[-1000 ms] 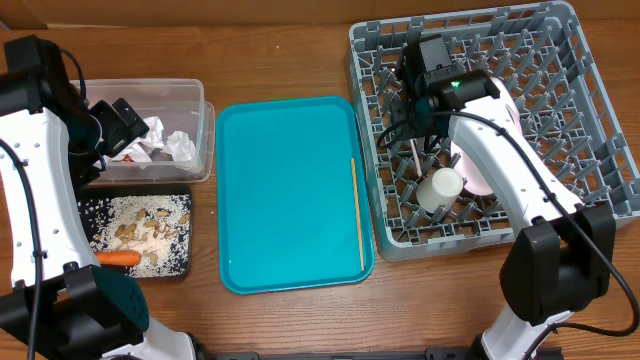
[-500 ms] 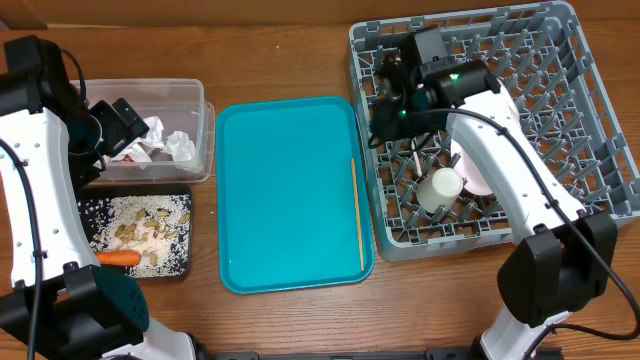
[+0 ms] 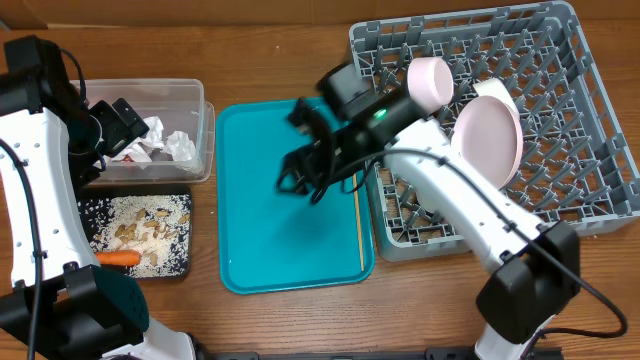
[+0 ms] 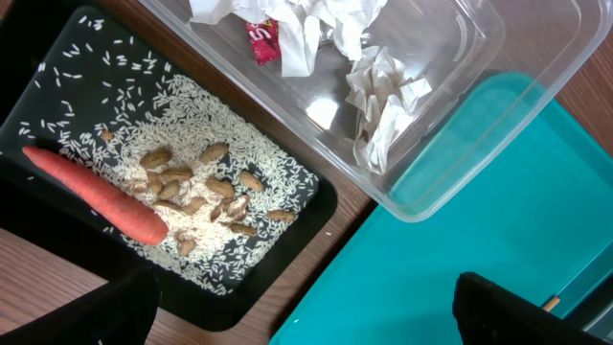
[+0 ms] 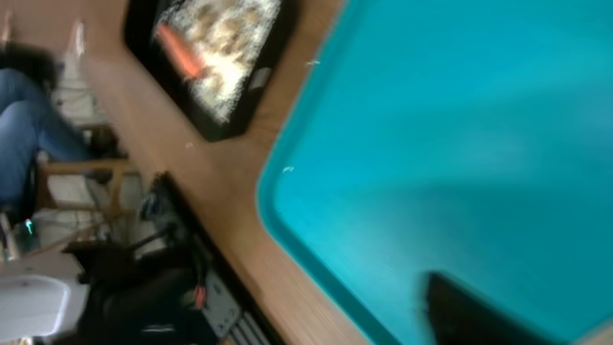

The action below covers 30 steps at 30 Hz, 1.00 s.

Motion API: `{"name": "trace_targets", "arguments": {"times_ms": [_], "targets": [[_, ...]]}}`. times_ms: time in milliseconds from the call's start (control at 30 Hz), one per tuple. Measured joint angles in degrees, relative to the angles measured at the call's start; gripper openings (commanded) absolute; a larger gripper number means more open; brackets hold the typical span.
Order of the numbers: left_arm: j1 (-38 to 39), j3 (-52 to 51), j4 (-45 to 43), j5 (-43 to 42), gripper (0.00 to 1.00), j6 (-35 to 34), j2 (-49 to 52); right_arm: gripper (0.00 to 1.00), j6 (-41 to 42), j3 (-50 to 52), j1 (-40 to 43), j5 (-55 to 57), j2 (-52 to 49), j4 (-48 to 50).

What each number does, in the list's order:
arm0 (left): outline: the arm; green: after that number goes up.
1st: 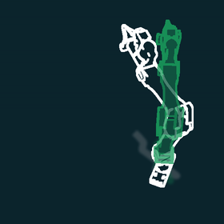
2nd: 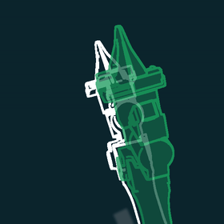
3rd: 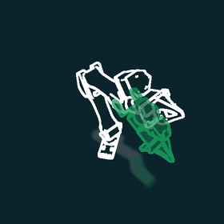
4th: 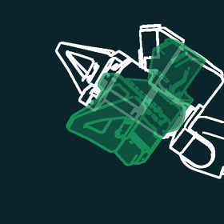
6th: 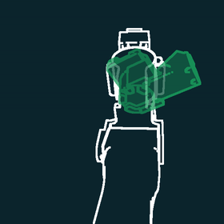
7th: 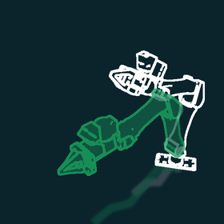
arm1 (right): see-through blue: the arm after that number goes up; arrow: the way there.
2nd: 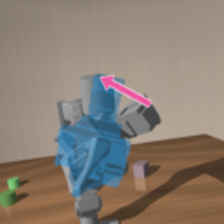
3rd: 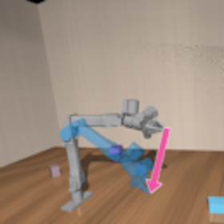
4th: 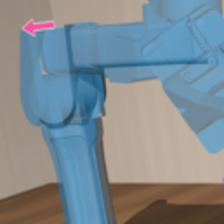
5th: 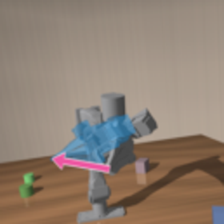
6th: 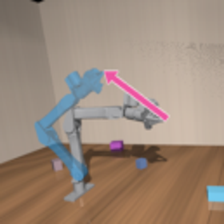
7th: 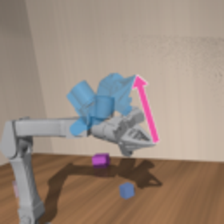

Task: Sort waste into correct bins and load items into the dishwasher
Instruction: 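Insert the fork upright into the rack and open the right gripper, then move the right gripper back over the wooden stick on the teal tray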

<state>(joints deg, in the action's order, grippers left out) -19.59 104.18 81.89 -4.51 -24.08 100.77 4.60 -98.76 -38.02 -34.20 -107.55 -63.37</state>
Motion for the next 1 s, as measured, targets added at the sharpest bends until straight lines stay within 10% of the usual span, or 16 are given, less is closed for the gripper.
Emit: {"name": "trace_targets", "arguments": {"times_ms": [267, 1000], "targets": [[0.0, 0.0, 0.0, 0.0, 1.0, 0.0, 0.0, 0.99, 0.1, 0.5, -10.4, 1.6, 0.0, 2.4], [0.0, 0.0, 0.0, 0.0, 1.0, 0.0, 0.0, 0.54, 18.1, 0.6, -14.1, 33.7, -4.7, -4.0]]}}
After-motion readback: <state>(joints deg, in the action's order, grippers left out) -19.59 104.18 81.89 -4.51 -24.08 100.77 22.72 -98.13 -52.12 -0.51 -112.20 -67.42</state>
